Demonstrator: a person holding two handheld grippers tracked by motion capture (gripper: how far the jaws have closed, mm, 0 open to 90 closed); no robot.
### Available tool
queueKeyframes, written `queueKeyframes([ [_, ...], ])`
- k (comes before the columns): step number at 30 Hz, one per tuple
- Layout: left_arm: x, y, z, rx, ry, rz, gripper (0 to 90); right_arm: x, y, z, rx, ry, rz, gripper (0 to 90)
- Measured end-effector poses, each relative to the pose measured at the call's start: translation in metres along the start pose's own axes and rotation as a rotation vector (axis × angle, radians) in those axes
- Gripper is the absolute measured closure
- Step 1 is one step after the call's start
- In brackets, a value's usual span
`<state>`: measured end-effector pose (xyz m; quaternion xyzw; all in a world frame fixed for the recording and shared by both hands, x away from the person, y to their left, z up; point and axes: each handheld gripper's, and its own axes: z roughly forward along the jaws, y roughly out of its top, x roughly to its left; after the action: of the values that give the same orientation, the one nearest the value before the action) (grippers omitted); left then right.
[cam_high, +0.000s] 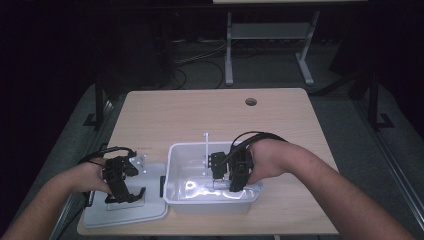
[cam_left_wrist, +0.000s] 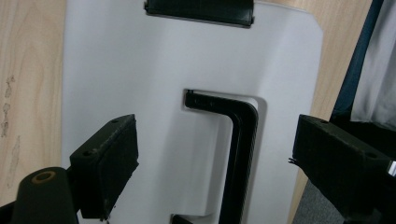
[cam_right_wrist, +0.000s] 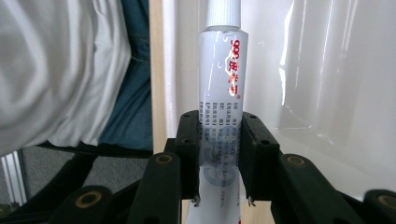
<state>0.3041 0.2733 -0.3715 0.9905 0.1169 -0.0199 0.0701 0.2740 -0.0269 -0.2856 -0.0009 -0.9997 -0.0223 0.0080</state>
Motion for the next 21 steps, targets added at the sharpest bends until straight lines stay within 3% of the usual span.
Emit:
queueKeyframes([
  [8, 0.0, -0.001, 0.003, -0.001, -0.007, -0.001, 13.6, -0.003, 0.014, 0.01, 0.033, -0.006, -0.017, 70.6],
  [21, 0.001, -0.002, 0.007, 0.001, -0.013, -0.003, 13.6, -0.003, 0.024, 0.023, 0.018, -0.001, -0.042, 70.6],
])
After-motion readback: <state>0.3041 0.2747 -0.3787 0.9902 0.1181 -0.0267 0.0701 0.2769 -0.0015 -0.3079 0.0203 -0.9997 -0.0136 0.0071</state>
